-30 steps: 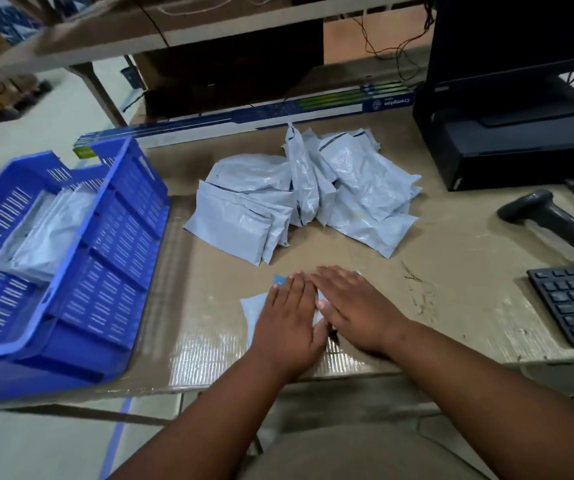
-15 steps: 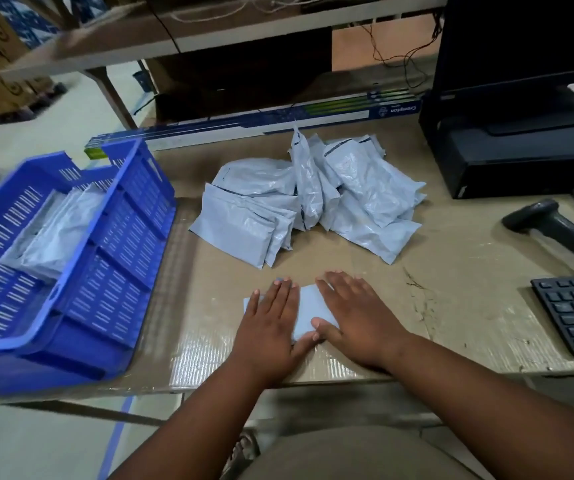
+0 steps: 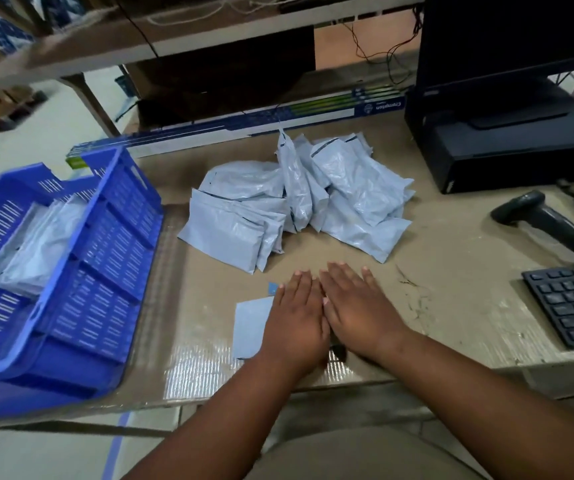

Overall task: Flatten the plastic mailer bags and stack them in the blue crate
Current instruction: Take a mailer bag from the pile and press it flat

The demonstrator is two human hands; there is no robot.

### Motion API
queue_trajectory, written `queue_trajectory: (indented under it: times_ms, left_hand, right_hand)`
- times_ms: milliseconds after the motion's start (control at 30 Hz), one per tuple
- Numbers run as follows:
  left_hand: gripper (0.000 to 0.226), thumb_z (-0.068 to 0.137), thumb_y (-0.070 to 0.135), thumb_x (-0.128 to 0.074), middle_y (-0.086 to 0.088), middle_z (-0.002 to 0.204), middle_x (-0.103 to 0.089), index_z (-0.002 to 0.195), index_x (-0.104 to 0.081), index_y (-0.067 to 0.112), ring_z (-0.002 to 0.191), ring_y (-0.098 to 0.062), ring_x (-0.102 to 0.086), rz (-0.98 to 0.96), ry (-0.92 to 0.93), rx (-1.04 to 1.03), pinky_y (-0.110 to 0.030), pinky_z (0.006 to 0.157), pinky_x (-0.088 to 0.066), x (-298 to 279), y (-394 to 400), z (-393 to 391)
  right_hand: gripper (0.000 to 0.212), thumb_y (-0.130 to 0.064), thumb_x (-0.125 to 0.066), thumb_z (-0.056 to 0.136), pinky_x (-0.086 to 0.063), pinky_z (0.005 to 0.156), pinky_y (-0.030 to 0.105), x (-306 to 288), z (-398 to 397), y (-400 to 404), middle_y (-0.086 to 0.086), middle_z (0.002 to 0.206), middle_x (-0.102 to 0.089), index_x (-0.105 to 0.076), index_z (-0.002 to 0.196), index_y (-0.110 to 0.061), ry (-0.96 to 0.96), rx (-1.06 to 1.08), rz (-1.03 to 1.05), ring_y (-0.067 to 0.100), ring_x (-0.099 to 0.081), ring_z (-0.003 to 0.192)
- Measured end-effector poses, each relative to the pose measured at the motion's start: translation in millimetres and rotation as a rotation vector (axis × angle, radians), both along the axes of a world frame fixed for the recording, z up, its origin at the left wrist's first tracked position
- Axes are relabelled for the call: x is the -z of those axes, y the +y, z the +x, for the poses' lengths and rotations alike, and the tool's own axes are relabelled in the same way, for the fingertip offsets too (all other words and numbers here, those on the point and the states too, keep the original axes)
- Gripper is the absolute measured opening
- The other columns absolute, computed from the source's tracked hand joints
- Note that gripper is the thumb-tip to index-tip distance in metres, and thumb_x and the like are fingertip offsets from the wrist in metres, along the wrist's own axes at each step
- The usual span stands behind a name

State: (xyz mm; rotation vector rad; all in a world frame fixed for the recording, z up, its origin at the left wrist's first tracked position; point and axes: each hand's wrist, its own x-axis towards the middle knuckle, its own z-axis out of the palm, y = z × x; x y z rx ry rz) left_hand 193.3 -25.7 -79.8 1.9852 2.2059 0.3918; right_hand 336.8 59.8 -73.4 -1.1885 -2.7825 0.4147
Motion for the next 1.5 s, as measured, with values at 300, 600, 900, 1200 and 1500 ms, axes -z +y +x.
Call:
queue_trajectory:
  times_ms: [300,600,900,1200,1500]
  left_hand:
    - [0.068,0.104,0.043,-0.019,-0.012,0.171,-0.028,0.162,-0.035,0.010,0.160,-0.027,-0.018,-0.010,-0.016,-0.042,-0.053,0.129,-0.017,9,2,-2]
    - [0.070,0.101,0.040,-0.023,-0.013,0.172,-0.023,0.163,-0.031,0.009,0.161,-0.026,-0.013,0.028,-0.083,-0.017,-0.048,0.131,-0.009,11,-3,-3]
    - [0.067,0.107,0.043,-0.021,-0.007,0.174,-0.019,0.165,-0.026,0.012,0.162,-0.017,-0.010,-0.011,-0.170,0.019,-0.044,0.130,-0.013,15,-6,-20]
    - [0.063,0.110,0.041,-0.026,-0.005,0.175,-0.016,0.168,-0.018,0.016,0.162,-0.020,-0.008,0.064,-0.064,0.025,-0.045,0.130,-0.014,11,-18,-29]
    - [0.064,0.111,0.042,-0.020,-0.011,0.173,-0.021,0.165,-0.027,0.008,0.162,-0.019,-0.011,0.050,-0.008,-0.029,-0.045,0.130,-0.016,24,-28,-33]
  right_hand:
    - [0.062,-0.048,-0.008,0.109,-0.008,0.130,0.052,18,5,-1,-0.005,0.176,-0.011,-0.017,0.168,-0.029,-0.014,0.008,0.017,0.016,-0.002,0.163]
    - [0.063,-0.049,-0.008,0.107,-0.005,0.130,0.055,18,3,-1,-0.003,0.177,-0.004,-0.015,0.167,-0.030,-0.060,0.004,0.026,0.018,0.002,0.163]
    - [0.070,-0.053,0.001,0.102,0.000,0.129,0.056,9,4,0,-0.004,0.177,0.002,-0.009,0.167,-0.032,-0.102,-0.006,0.003,0.018,0.007,0.163]
    - [0.075,-0.042,-0.013,0.096,-0.001,0.132,0.040,-28,-27,-14,-0.001,0.175,-0.012,-0.026,0.166,-0.019,0.144,-0.214,-0.036,0.015,-0.004,0.162]
    - [0.054,-0.038,-0.032,0.110,-0.015,0.131,0.040,16,-20,-15,-0.002,0.170,-0.032,-0.035,0.162,-0.024,0.162,-0.100,-0.045,0.014,-0.020,0.159]
